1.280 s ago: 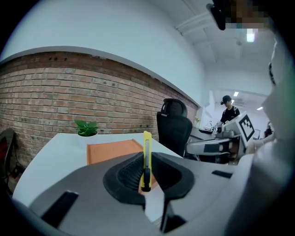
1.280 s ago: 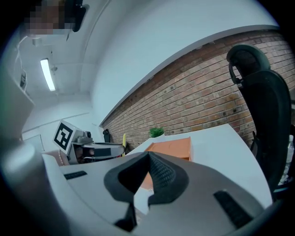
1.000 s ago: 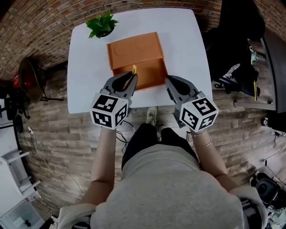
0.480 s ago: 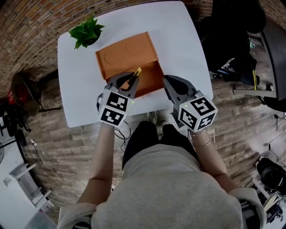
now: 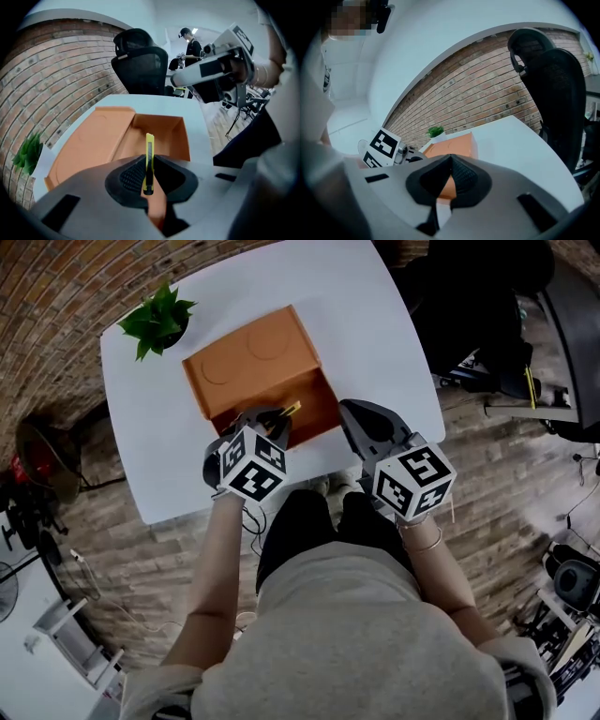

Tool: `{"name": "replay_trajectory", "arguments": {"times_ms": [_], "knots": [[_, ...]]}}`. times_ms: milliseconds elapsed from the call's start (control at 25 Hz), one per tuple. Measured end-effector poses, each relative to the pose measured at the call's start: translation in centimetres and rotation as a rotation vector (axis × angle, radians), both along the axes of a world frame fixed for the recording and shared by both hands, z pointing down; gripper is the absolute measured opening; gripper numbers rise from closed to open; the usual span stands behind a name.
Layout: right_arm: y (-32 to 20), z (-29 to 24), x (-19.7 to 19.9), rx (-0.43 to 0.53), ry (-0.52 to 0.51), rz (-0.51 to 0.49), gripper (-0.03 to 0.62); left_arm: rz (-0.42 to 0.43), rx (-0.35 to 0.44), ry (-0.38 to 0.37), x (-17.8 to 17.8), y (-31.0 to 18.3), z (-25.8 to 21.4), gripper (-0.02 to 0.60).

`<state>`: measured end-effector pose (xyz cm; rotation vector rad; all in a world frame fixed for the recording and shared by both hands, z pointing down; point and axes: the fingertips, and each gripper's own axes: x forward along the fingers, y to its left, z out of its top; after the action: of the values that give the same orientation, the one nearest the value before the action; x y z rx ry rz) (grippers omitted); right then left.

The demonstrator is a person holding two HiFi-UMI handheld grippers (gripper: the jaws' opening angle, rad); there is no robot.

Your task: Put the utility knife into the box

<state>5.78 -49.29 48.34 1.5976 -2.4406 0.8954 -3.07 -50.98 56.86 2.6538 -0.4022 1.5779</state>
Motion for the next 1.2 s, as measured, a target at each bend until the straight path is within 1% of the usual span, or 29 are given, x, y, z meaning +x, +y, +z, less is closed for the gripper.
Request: {"name": "replay_trajectory", "arguments": {"times_ms": [80,280,600,760,880,1120,1200], "knots": [[0.1,0.2,0.1,-0.006,0.0,0.007,-0.002,0.012,-0.018,-0.033,0.1,0.1,1.0,0.049],[0.3,0.5,0.2,-0.022,0.008,0.016,-0.002,0.008,-0.062,-0.078,0.1,-0.3,2.5,0.049],[0.9,1.2,0.3,-0.045,0.013,0.026,-0.002,0.048,-0.087,-0.129,0.5,-0.5,4.0,0.049],[0.9,1.0,0.3,-0.045,0.01,0.03,-0.002,0.044,-0.107,-0.12,0.7,-0.5,4.2,0.049],[0.6,0.7,0.2,-0.041,0.009,0.023,-0.002,0.053,-0.103,-0.116,0.9,-0.5,4.3,0.051],[0.5,0.3,0.1,-0.035,0.015,-0.005,-0.002,0.06,-0.119,-0.106,0.8,-0.5,4.3,0.051],[0.7,0.2,0.0,-0.032,0.016,-0.024,-0.002,0.053,-0.112,-0.101,0.8,-0.7,3.8,0.065]]}}
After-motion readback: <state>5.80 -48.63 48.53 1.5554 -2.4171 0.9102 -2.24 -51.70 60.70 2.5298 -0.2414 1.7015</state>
